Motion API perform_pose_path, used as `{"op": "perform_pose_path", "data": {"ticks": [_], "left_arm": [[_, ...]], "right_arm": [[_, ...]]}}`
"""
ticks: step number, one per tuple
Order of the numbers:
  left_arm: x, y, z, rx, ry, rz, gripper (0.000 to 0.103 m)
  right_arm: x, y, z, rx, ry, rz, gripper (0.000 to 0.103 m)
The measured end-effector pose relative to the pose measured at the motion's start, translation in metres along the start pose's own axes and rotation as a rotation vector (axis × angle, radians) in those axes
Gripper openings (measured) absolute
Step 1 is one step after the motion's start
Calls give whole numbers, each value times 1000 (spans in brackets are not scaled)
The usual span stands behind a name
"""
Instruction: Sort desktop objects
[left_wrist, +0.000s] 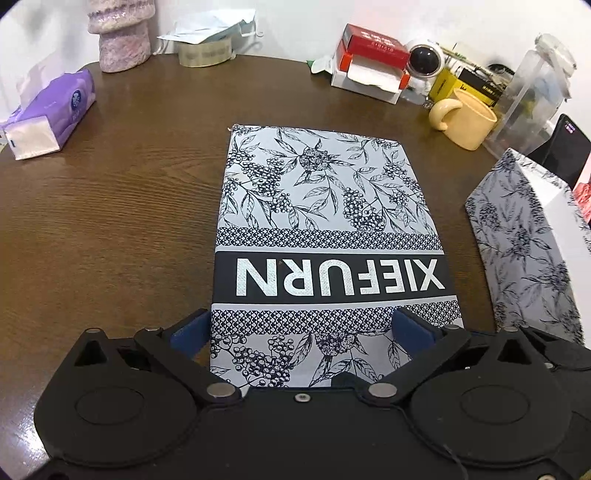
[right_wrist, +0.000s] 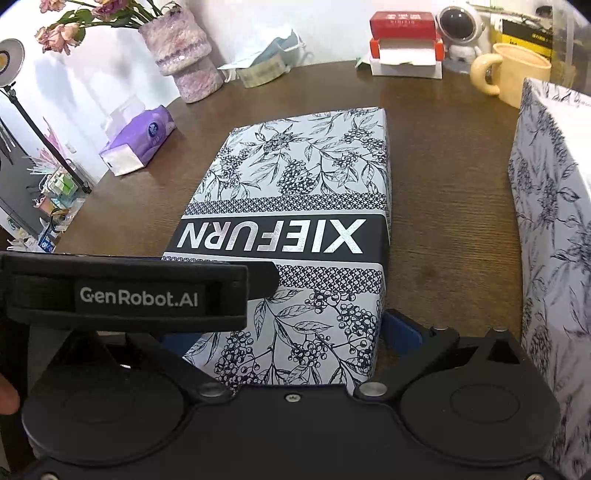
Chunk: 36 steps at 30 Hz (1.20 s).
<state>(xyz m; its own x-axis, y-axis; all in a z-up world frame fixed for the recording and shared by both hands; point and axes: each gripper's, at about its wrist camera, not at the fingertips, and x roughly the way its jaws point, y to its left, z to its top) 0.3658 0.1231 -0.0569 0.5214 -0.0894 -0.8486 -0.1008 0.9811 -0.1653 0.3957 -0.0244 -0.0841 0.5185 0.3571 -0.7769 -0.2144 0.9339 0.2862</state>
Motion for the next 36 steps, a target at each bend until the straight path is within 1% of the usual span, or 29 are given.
{"op": "perform_pose_path", "data": {"ticks": [5,11,21,30,36], "left_arm": [[-19,-3,-9,19,-17,-2,103],[-43,-1,-21,21,-25,-25,102],[-86,-5,-46,0,-62,-39,102],[-126,-19,-81,-62,-111,3,101],[-154,-39,-118,-88,-139,35,101]], "right_arm": [[-16,10,-11,10,-38,-20,103],[-41,27,-25,16,-74,-41,103],[-81,49,-46,-12,-98,-54,103],[-117,60,-77,-51,-112,2,103],[-145,60,-107,-71,-121,37,103]]}}
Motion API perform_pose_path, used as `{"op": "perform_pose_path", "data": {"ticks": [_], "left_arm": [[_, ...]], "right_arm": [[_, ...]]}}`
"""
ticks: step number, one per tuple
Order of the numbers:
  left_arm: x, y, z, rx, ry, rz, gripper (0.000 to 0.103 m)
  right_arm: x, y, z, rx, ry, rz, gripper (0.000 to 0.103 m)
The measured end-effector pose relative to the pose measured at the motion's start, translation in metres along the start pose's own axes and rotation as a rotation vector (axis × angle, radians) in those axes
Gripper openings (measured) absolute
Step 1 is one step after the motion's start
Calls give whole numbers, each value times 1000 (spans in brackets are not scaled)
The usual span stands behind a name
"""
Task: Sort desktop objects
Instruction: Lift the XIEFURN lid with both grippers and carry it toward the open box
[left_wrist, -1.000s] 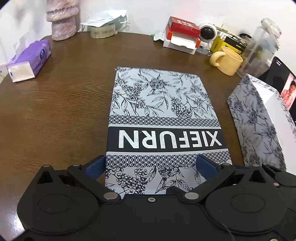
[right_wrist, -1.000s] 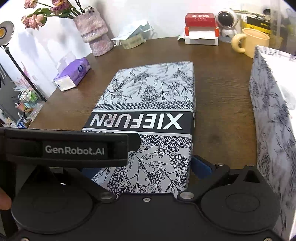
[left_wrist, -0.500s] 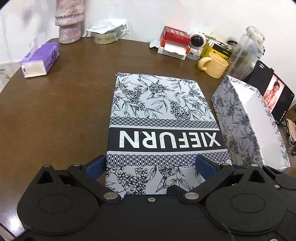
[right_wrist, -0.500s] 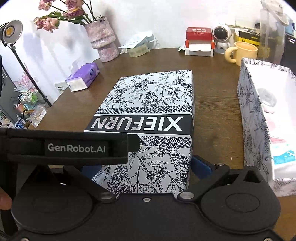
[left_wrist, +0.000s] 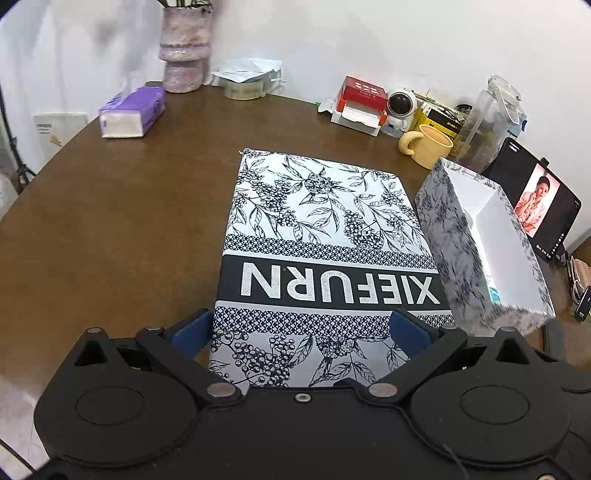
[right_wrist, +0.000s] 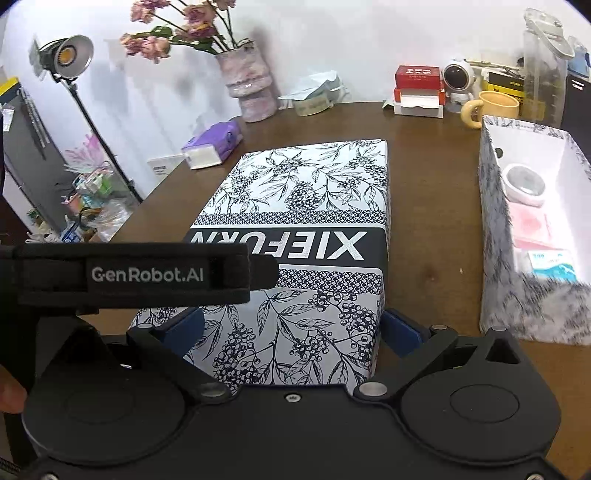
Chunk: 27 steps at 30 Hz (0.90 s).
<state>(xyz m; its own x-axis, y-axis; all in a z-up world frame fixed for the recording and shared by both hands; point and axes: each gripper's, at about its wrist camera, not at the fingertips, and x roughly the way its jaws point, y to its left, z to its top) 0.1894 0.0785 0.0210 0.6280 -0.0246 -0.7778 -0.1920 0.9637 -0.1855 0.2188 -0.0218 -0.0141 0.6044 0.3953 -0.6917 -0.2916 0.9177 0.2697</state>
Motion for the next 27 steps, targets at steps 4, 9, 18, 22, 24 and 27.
{"op": "perform_pose_path", "data": {"ticks": [4,9,18,22,24,27], "left_arm": [[-19,-16,-28,-5,-4,10,101],[-41,-27,-59,-43,-8,8,101],[-76,-50,-94,-46,-49,-4,101],[-88,-68,-104,-25,-65,-16,101],[-92,-79,-109,-6,-73,-24,101],[-98,-93,-115,17,-79,-37,101]], "right_arm": [[-28,0,-21,-10,-14,7,102],[-56,2,-46,-27,-20,10,102],[-104,4,-78,-50,-60,0,102],[-124,2,-88,-42,-85,-13,102],[-133,-3,-93,-31,-97,-21,102],[-147,-11,-100,-17,-115,-37,102]]}}
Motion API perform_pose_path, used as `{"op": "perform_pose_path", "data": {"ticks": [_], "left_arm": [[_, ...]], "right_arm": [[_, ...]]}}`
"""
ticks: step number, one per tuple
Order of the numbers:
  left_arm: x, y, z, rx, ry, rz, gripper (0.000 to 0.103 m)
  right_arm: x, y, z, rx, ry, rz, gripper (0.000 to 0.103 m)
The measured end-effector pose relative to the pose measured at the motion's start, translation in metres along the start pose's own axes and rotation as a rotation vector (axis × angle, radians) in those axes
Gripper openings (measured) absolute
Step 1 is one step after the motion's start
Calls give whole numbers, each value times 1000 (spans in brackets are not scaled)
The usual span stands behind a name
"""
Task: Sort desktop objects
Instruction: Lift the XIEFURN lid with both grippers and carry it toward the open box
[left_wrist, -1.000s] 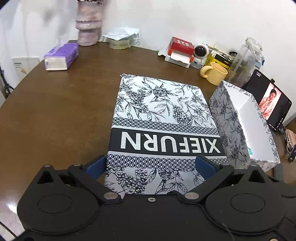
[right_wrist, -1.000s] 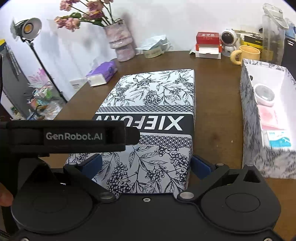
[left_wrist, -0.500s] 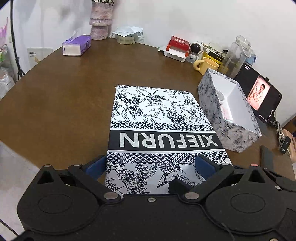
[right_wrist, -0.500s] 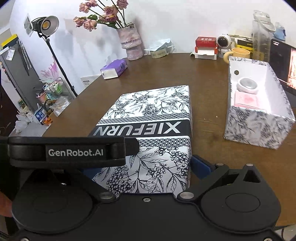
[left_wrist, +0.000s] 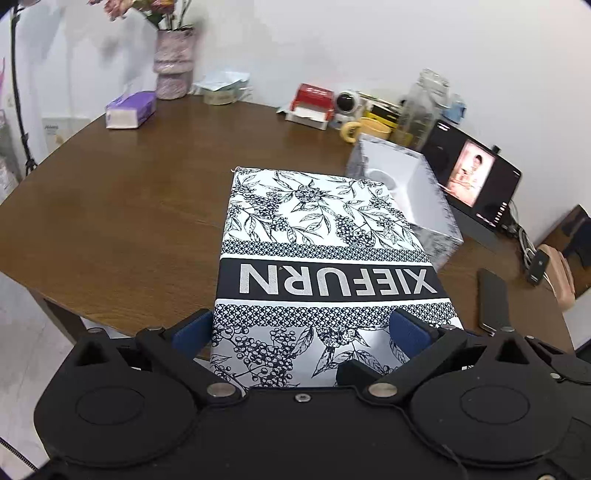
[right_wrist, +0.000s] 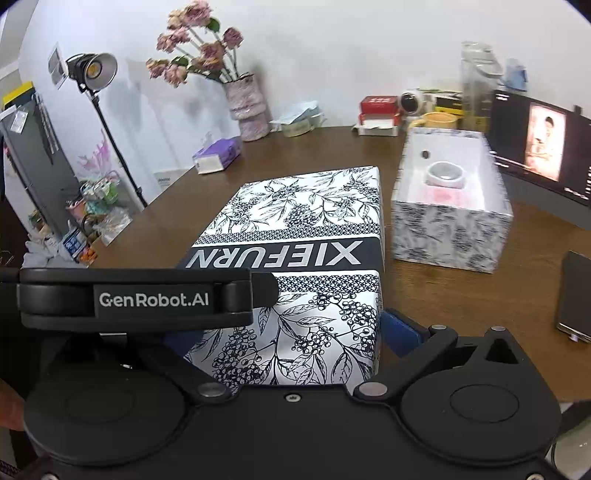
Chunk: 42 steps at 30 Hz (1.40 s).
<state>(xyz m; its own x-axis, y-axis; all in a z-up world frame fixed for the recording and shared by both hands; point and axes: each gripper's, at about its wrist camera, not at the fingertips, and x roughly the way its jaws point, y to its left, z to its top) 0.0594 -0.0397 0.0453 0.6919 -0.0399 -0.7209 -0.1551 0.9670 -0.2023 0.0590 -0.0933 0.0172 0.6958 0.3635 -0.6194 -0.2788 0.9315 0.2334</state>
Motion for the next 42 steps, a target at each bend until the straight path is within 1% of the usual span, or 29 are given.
{"op": "perform_pose_path", "data": {"ticks": [8,15,20,28,33,42], "left_arm": [[-9,-37,-11,47,-4,-44,100],[-16,-64,-10,78,-32,-70,100],[-11,-81,-3,94,-48,-87,100],[19,-100,19,126,-56,-112,100],[46,-105,44,130,-56,-130,100],[102,-122,89,141,-34,-134,100]], "right_arm": [[-33,-24,-12,36,-38,-40,102],[-52,-42,-11,44,-82,-66,102],[-56,-56,-4,48,-109,-83,102],[-38,-86,19,67,-131,-103,102],[-15,-107,42,74,-140,-113,102],[30,-144,82,87,-133,-124,102]]}}
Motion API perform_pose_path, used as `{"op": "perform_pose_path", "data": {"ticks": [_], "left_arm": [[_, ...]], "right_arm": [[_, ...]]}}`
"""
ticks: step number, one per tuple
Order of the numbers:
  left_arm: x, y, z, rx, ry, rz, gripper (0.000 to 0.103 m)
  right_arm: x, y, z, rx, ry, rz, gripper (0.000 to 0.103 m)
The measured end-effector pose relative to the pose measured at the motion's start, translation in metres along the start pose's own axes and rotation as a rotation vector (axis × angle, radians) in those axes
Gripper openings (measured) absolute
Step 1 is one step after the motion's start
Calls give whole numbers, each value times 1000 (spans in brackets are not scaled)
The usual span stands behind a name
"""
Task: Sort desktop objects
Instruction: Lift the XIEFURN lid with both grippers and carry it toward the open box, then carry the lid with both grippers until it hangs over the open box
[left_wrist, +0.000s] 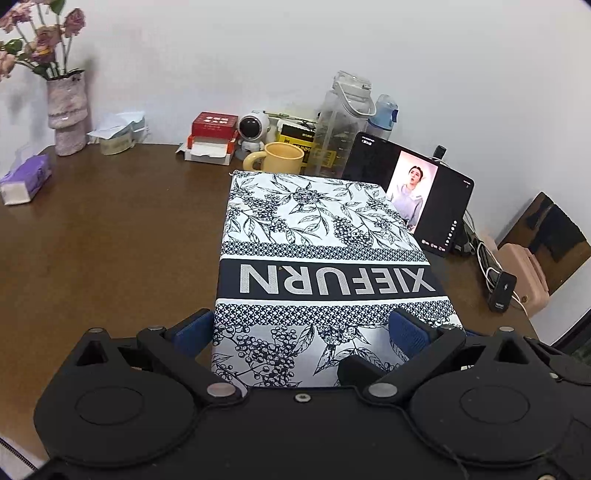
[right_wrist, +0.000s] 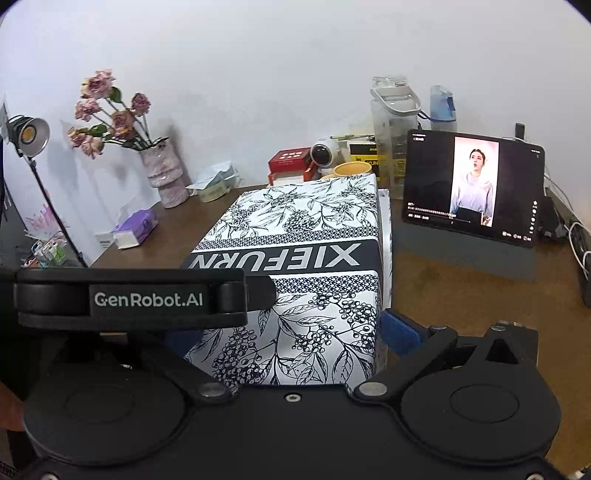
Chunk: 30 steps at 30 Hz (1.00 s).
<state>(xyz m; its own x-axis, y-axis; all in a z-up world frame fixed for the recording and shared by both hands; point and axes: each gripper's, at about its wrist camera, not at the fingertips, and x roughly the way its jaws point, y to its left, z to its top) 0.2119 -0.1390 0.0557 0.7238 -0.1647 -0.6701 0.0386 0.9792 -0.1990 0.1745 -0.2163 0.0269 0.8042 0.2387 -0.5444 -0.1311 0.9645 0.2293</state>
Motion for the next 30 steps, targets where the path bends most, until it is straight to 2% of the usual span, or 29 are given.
{"op": "perform_pose_path", "data": {"ticks": [15,30], "left_arm": [[86,8,48,-20,43,1,100],[136,16,62,-5,75,16,100]], "right_arm": [[77,-45,37,-4,37,-2,102],[123,-65,46,15,72,-1,102]]}}
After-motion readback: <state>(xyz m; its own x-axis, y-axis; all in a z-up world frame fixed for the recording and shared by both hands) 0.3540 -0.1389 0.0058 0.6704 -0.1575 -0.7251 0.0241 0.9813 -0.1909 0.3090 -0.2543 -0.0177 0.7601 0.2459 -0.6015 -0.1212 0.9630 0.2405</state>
